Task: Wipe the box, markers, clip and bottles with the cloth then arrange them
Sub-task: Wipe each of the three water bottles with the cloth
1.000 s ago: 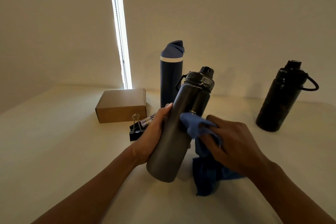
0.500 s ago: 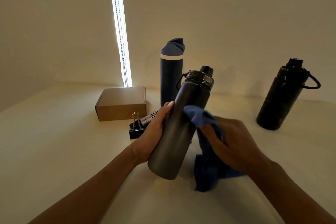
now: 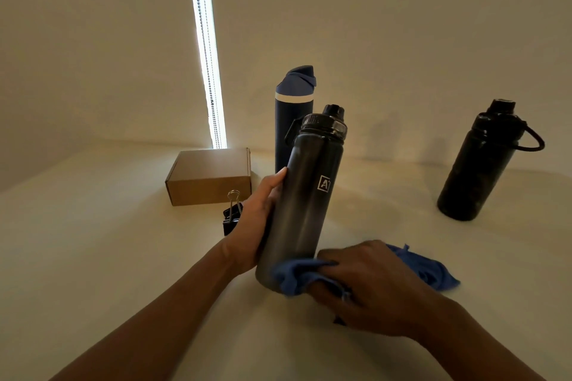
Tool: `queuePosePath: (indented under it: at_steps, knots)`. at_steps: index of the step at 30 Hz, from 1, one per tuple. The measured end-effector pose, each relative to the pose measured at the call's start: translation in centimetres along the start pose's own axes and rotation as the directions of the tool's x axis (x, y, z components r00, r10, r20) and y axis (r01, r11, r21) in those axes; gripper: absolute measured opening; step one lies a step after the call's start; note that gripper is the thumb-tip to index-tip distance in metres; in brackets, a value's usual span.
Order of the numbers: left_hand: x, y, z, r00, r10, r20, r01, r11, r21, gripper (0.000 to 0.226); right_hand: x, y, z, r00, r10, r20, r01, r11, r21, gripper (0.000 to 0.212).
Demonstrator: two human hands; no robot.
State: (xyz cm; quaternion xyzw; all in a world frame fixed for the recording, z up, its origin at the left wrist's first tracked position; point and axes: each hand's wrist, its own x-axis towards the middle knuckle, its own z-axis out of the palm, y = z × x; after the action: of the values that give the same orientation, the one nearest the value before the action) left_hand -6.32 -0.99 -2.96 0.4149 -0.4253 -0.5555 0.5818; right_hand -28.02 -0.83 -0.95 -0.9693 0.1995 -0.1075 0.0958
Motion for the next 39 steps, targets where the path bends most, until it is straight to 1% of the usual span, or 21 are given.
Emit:
queuePosePath:
  at_steps: [1, 3, 5, 7, 10, 12, 16, 19, 21, 24, 27, 29, 30, 31, 32, 33, 34, 35, 36, 37, 39]
  knots:
    - [0.0, 0.2, 0.1, 1.0, -0.003, 0.005, 0.003, 1.0, 0.016, 0.058, -0.2, 0.3, 0.0, 0.997, 0.063, -0.04, -0.061, 0.997, 0.048, 0.048]
    - [-0.1, 0.3, 0.3, 0.996, -0.008, 0.09, 0.003, 0.999, 0.054, 0.062, -0.4, 0.8, 0.0, 0.954, 0.204, -0.221, -0.165, 0.969, 0.182, 0.054]
    - [0.0, 0.2, 0.4, 0.991, -0.015, 0.135, 0.005, 0.998, 0.069, 0.081, -0.5, 1.0, 0.1, 0.902, 0.291, -0.319, -0.201, 0.937, 0.287, 0.058]
    - [0.0, 0.0, 0.3, 0.988, 0.021, 0.152, -0.032, 0.997, 0.073, 0.09, -0.4, 0.4, -0.1, 0.93, 0.298, -0.215, -0.236, 0.933, 0.271, 0.054]
    - [-0.1, -0.2, 0.3, 0.995, 0.09, 0.038, -0.09, 0.996, 0.011, 0.055, -0.2, -0.4, -0.2, 0.984, 0.173, -0.045, -0.166, 0.977, 0.134, 0.057]
    - [-0.3, -0.1, 0.8, 0.995, 0.104, -0.012, -0.104, 0.995, 0.006, 0.046, 0.1, -0.7, 0.3, 0.997, 0.075, 0.008, -0.076, 0.994, 0.085, 0.055]
    - [-0.1, 0.1, 0.2, 0.997, 0.056, -0.059, -0.056, 0.998, 0.0, 0.06, 0.4, -1.6, 1.0, 0.999, -0.023, 0.043, 0.022, 0.999, 0.03, 0.052]
    - [0.1, 0.1, -0.1, 0.998, -0.042, -0.046, 0.039, 0.997, -0.064, 0.076, 0.4, -1.3, 0.4, 1.0, 0.003, 0.028, -0.003, 1.0, 0.005, 0.046]
    - [0.1, 0.0, -0.3, 0.999, -0.046, -0.009, 0.045, 0.998, -0.036, 0.071, 0.2, -0.5, 0.0, 0.998, 0.053, -0.038, -0.054, 0.998, -0.02, 0.048]
    - [0.8, -0.2, 0.4, 0.999, -0.002, 0.043, 0.0, 0.999, 0.044, 0.061, -0.2, 1.2, -0.3, 0.944, 0.137, -0.301, -0.121, 0.99, 0.069, 0.061]
    - [0.4, -0.6, 0.7, 0.998, 0.047, 0.039, -0.051, 0.995, 0.087, 0.072, -0.3, 2.6, -0.1, 0.799, 0.175, -0.575, -0.179, 0.983, 0.05, 0.046]
    - [0.0, -0.8, 0.6, 0.995, 0.073, 0.074, -0.074, 0.997, 0.005, 0.074, 0.0, 3.0, 0.5, 0.745, 0.204, -0.635, -0.182, 0.978, 0.1, 0.042]
    - [-0.9, -0.8, 1.0, 0.984, 0.123, 0.126, -0.129, 0.991, 0.039, 0.086, 0.1, 2.9, 0.7, 0.727, 0.195, -0.659, -0.159, 0.981, 0.114, 0.046]
    - [-1.4, -0.4, 0.8, 0.985, 0.158, 0.071, -0.164, 0.983, 0.08, 0.104, 0.1, 2.9, 0.7, 0.718, 0.162, -0.677, -0.136, 0.986, 0.092, 0.049]
    - [-0.9, -0.3, 0.9, 0.965, 0.241, -0.1, -0.226, 0.964, 0.144, 0.115, 0.1, 2.3, 0.6, 0.752, 0.138, -0.644, -0.114, 0.99, 0.079, 0.047]
    - [-0.4, -0.4, 0.8, 0.974, 0.228, -0.016, -0.228, 0.963, -0.143, 0.103, 0.0, 1.9, 0.5, 0.819, 0.141, -0.556, -0.114, 0.99, 0.083, 0.038]
    - [0.0, -0.2, 0.7, 0.945, 0.314, -0.088, -0.324, 0.879, -0.35, 0.08, -0.2, 1.4, 0.2, 0.894, 0.16, -0.418, -0.123, 0.986, 0.113, 0.029]
    - [0.1, -0.5, 0.2, 0.976, 0.203, -0.08, -0.218, 0.938, -0.271, 0.07, -0.3, 1.0, 0.2, 0.951, 0.167, -0.261, -0.127, 0.979, 0.16, 0.021]
    - [-0.1, 0.0, 1.4, 0.992, 0.12, 0.041, -0.11, 0.973, -0.202, 0.069, -0.4, 0.5, 0.2, 0.98, 0.168, -0.111, -0.146, 0.972, 0.183, 0.018]
    - [0.0, -0.1, 0.8, 0.999, -0.009, 0.046, 0.013, 0.996, -0.084, 0.073, -0.3, 0.3, 0.4, 0.993, 0.115, -0.035, -0.109, 0.985, 0.133, 0.02]
    - [0.4, -0.5, -1.1, 0.999, -0.027, 0.044, 0.032, 0.994, -0.105, 0.075, 0.3, -0.3, 1.0, 0.999, -0.017, 0.026, 0.017, 1.0, 0.017, 0.029]
